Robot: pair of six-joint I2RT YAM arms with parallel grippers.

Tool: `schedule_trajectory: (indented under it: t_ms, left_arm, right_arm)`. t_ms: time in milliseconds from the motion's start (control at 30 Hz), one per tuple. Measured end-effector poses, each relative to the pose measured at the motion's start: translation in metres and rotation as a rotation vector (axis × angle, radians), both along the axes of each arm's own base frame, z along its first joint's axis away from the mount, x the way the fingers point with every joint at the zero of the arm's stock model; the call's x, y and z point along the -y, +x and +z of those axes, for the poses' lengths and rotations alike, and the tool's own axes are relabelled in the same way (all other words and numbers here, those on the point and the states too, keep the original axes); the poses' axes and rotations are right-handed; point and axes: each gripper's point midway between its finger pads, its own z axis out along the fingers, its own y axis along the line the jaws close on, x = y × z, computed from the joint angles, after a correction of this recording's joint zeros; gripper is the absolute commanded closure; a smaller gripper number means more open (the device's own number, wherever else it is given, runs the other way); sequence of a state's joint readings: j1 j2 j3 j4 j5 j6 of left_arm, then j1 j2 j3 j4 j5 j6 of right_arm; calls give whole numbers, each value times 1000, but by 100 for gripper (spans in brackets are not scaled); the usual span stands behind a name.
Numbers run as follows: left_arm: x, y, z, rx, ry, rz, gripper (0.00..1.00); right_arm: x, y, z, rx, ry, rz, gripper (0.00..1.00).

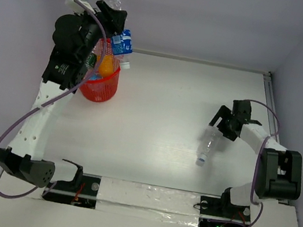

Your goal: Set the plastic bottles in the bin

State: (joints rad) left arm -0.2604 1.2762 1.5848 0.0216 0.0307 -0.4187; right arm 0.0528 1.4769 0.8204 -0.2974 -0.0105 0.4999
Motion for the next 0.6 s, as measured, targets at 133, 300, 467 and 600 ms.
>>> schedule_trajectory:
  t_ms: [133, 300, 467, 600]
  left_arm:
    - [-24, 10, -7, -27, 1, 19, 63]
    - [-68, 32, -36, -114, 6, 81, 63]
    - [-99, 43, -68, -189, 1, 149, 63]
    - [-113, 49, -80, -213, -3, 206, 63]
  right_arm:
    - [-1, -1, -7, -65, -6, 27, 36]
    - [-5, -5, -8, -85, 7, 55, 51]
    - [-15, -5, 29, 26, 59, 82, 51]
    - [-31, 1, 95, 238, 101, 126, 51]
